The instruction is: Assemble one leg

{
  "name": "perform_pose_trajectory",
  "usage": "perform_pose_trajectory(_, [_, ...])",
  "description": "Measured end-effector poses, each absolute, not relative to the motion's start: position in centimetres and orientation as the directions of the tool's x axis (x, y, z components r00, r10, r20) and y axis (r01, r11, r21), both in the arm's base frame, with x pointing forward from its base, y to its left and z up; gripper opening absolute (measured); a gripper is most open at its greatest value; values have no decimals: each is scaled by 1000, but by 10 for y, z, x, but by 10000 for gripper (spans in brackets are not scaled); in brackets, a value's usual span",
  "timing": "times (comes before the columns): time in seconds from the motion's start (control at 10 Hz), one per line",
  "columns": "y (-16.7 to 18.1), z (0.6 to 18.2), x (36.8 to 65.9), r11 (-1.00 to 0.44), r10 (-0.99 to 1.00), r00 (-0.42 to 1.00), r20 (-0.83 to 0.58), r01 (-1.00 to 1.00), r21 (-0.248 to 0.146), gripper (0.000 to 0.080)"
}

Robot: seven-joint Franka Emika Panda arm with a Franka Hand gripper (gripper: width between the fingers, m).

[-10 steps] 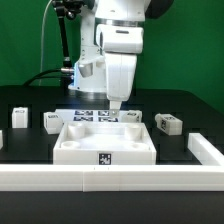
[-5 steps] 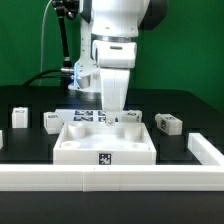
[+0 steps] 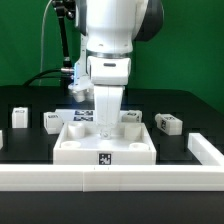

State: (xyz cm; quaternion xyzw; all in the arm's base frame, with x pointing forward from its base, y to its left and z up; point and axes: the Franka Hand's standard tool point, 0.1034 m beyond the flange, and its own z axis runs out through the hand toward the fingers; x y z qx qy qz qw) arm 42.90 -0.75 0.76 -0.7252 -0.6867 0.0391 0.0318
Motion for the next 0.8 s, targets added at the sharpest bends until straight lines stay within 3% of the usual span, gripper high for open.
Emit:
perform_pose_trajectory(0.3, [-9,7,429,-65,998,63,-14,993,-104,650])
perform_pose_trajectory(0.5, [-9,7,429,-64,998,63,-14,992,-104,394])
perform_pose_trajectory(0.6, [-9,7,429,-64,998,63,-14,992,-105,394])
perform_pose_trajectory(0.8, [-9,7,430,-64,998,63,-14,993,-101,64])
